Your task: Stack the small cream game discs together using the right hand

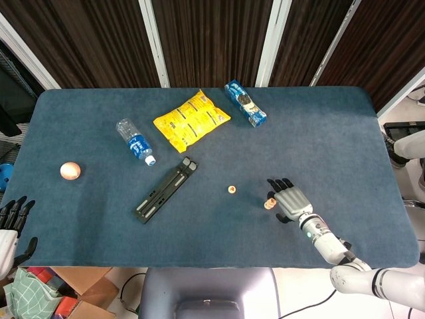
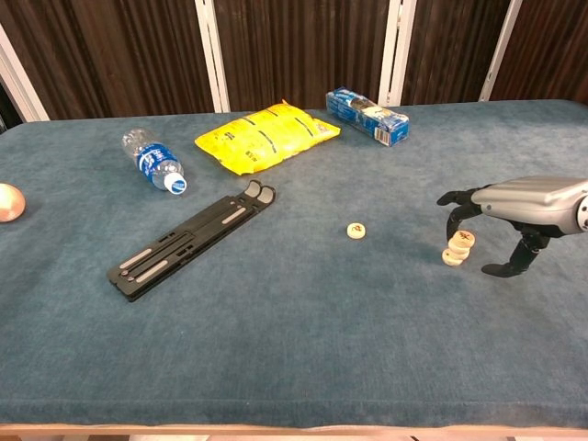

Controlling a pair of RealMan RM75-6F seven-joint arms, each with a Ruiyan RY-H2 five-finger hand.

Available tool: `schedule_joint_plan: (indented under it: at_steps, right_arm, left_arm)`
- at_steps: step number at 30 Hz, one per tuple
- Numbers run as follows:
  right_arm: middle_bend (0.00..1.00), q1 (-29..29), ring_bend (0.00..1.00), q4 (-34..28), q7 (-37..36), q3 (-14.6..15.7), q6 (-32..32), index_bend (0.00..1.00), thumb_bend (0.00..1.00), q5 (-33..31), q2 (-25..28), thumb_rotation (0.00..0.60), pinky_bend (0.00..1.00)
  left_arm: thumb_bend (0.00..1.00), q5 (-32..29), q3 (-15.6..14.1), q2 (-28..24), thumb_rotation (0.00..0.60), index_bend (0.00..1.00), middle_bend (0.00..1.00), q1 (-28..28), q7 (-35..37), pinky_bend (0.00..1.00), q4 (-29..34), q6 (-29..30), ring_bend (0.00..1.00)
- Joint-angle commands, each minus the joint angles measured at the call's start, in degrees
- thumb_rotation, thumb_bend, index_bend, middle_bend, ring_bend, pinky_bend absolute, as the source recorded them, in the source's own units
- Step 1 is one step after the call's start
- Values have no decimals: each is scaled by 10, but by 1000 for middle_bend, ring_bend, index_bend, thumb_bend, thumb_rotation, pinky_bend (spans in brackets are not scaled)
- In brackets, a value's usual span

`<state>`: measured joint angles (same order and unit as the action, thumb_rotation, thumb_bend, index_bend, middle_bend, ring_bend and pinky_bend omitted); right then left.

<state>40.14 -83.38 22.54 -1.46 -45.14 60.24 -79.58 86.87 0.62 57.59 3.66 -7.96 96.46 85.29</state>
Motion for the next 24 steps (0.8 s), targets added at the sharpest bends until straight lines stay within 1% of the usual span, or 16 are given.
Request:
schedule_joint_plan:
  at_steps: [1,8,11,14,18,24]
  right_arm:
    - [0,0,0,-3,0,0,-1,433,458,1,1,600,0]
    - [0,0,0,-7,10,3,-8,429,457,1,-1,600,0]
    - [0,0,0,-5,6,-5,-14,399,457,-5,-5,600,0]
    - [0,2,0,-1,6,-16,-23,360,453,-14,-14,600,0]
    - [0,10,0,-2,-3,-41,-37,344,381,-19,-34,600,0]
    - [0,40,0,-7,-9,-79,-35,403,374,-38,-79,600,0]
  left_arm:
    - [426,0,0,0,600,6,0,0,0,129,0,0,0]
    - [426,2,0,-1,600,6,0,-1,1,129,0,3,0]
    - [425,2,0,-1,600,6,0,-2,2,129,0,4,0]
    - [427,2,0,-1,600,6,0,-1,2,129,0,3,0]
    - [426,2,0,-1,600,6,0,-1,1,129,0,1,0]
    - [426,1,0,-2,600,6,0,-1,3,128,1,3,0]
